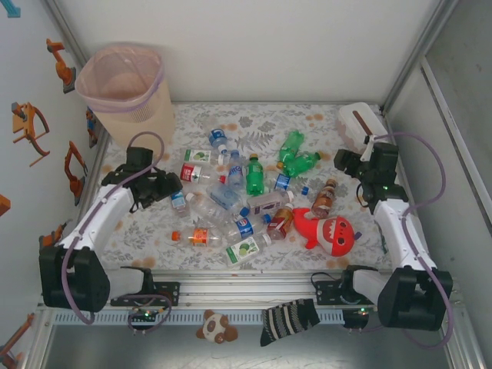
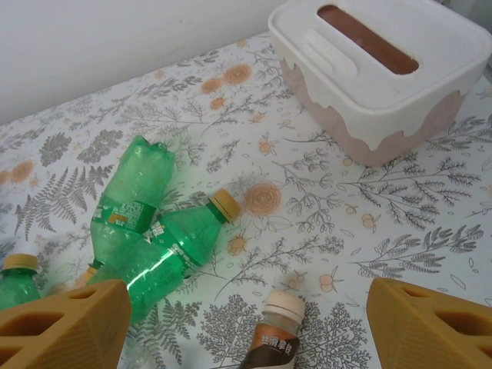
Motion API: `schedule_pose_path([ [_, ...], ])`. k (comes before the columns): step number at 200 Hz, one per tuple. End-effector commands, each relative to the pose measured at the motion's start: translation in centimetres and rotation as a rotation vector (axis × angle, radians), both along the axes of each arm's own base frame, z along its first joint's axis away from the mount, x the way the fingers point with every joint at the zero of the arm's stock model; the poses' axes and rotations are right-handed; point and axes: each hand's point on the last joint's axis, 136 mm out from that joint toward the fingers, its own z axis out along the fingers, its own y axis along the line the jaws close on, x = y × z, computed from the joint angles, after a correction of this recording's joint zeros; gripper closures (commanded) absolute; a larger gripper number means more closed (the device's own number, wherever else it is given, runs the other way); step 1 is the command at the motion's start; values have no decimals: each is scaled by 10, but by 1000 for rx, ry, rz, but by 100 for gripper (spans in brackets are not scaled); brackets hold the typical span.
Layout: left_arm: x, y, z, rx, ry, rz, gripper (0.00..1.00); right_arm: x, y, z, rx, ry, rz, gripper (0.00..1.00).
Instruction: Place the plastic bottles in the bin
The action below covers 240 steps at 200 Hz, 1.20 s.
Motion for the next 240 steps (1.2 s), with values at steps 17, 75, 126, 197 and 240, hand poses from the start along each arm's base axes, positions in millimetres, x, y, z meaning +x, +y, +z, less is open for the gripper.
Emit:
schedule_pose_path([
  [17,2,-9,-10,45,79,0,21,4,7,16,18,-23,23,20],
  [75,14,-8,-35,113,155,3,24,-2,6,20,5,-28,25,20],
  [126,29,-5,-55,145,138,-8,28,-10,7,24,4,-30,26,20],
  [197,48,-6,-68,178,138,-34,33,-18,7,37,-15,-38,29,20],
  [240,48,-6,-68,182,137,-39,43,-20,7,46,-22,-48,32,20],
])
